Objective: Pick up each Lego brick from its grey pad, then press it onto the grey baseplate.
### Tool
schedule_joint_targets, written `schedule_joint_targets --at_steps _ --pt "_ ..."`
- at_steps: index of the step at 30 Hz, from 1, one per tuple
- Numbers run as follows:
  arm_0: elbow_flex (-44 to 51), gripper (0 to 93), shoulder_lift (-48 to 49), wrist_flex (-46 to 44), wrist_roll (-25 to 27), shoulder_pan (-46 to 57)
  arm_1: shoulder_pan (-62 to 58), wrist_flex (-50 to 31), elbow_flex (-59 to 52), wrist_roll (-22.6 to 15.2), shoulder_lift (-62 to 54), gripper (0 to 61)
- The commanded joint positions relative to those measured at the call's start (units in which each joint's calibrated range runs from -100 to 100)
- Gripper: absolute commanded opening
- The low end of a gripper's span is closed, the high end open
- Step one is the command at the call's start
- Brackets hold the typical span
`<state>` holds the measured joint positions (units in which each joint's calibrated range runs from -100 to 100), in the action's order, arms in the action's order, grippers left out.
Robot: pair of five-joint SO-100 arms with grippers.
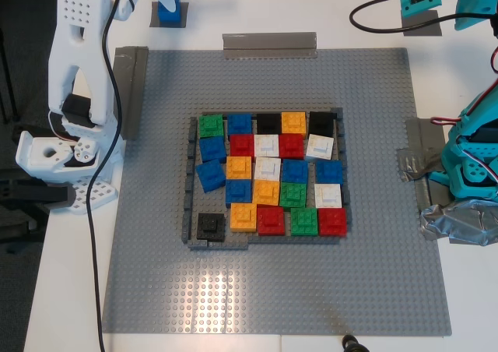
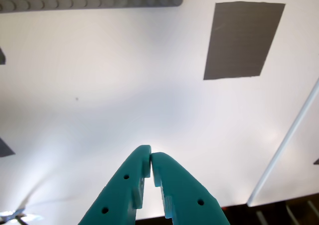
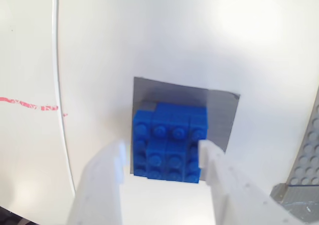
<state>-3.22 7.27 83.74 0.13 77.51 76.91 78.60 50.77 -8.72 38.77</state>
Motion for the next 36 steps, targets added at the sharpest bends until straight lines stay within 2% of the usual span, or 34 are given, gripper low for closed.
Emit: schedule_joint_targets --at_steps 1,25,26,31,36 --pt "2.9 0.0 2.5 0.2 0.3 0.2 0.2 -0.5 5.6 -0.1 -1.3 18.7" --pt "2.7 0.0 2.5 0.3 0.1 0.2 1.8 -0.1 5.5 1.2 -0.5 18.4" --pt "2.7 0.0 2.5 0.3 0.2 0.2 1.8 0.0 5.3 1.2 -0.5 17.6" --pt "2.9 0.0 2.5 0.3 0.2 0.2 1.8 0.2 5.0 1.6 -0.4 4.8" --pt "3.0 0.0 2.5 0.3 0.2 0.2 1.8 0.8 5.2 2.0 -0.3 0.4"
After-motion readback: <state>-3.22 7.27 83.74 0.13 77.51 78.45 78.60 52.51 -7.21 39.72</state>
